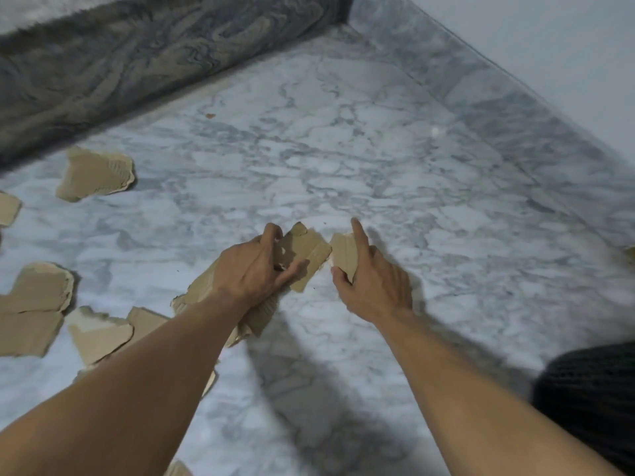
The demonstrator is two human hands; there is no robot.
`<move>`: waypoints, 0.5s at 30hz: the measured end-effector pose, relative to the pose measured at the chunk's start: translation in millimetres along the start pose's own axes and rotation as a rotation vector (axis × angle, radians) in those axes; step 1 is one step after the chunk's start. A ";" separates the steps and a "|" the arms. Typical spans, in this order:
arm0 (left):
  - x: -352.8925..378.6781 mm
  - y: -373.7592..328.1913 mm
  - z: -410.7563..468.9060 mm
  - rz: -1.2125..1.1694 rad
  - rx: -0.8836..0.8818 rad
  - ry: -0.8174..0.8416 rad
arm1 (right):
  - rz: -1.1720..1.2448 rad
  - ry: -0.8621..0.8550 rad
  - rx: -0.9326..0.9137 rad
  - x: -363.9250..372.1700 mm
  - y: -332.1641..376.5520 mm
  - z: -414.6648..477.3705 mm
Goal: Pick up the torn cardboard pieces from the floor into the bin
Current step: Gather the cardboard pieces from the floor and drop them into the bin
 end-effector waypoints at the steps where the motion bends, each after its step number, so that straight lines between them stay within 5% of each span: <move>1: -2.6 -4.1 -4.0 -0.005 0.029 0.000 | -0.006 0.028 -0.008 -7.4 -3.2 -8.3; 8: -52.6 -52.7 -23.2 -0.041 0.159 0.037 | -0.043 -0.005 0.077 -99.7 -37.1 -62.4; 15: -137.4 -154.0 -42.8 -0.146 0.211 -0.127 | -0.111 -0.181 0.137 -233.8 -62.8 -125.1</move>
Point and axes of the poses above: each hand's wrist, its own z-axis towards the middle knuckle, its own x-axis out of the palm, y = z × x, the point moved 1 cm from there along z, towards the middle knuckle, and after that the axes turned 1 degree about z, right-handed, at the moved point
